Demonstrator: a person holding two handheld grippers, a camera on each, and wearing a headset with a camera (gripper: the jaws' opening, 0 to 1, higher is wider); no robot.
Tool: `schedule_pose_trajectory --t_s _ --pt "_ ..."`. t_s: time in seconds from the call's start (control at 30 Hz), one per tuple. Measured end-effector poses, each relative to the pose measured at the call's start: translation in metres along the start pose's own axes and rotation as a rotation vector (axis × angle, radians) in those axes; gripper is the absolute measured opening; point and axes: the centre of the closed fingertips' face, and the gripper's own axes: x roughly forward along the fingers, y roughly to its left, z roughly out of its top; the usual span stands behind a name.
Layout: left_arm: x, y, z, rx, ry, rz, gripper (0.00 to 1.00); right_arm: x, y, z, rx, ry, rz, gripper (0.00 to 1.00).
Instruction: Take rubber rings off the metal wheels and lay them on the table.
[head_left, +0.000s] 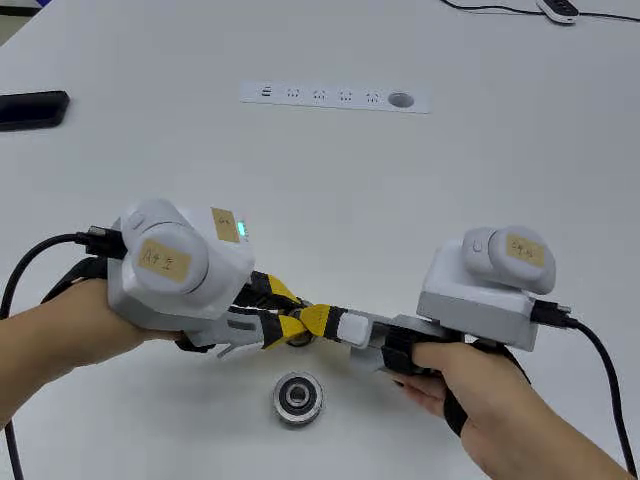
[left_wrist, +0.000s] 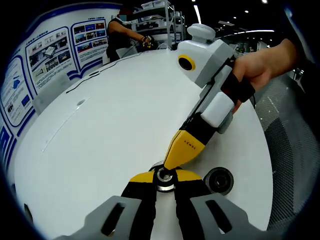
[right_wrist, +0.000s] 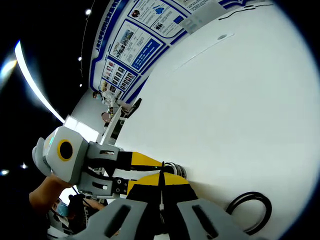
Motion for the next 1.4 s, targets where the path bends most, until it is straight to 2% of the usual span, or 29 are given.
schedule_pose_trajectory --t_s 0.4,0.47,0.53,0.73,0.9,1.07,1.17,1.4 --pt "0.000 0.000 0.000 0.014 0.000 0.004 0.14 -0.003 0.000 0.000 0.070 -0.008 -0.001 0.02" --pt "0.000 0.000 0.000 0.006 -0.008 0.003 0.14 -0.003 0.000 0.001 0.078 -0.011 0.000 0.02" --pt "0.000 0.001 0.000 -0.039 -0.034 0.000 0.14 -0.004 -0.001 0.001 0.079 -0.012 -0.005 0.02" --pt "-0.001 0.000 0.001 -0.022 -0.024 0.018 0.15 -0.002 0.000 0.002 0.111 -0.021 0.000 0.02" --pt "-0.006 0.000 0.002 0.017 -0.016 0.028 0.17 -0.002 0.004 0.003 0.128 -0.027 0.014 0.02" --pt "-0.018 0.003 0.004 0.009 -0.039 0.061 0.21 -0.003 0.009 0.005 0.162 -0.041 0.032 0.02" --pt "-0.029 0.006 0.004 -0.014 -0.061 0.087 0.29 -0.005 0.012 0.009 0.182 -0.056 0.043 0.02" --pt "-0.046 0.010 0.006 -0.092 -0.126 0.146 0.33 -0.020 0.008 0.020 0.206 -0.098 0.034 0.02"
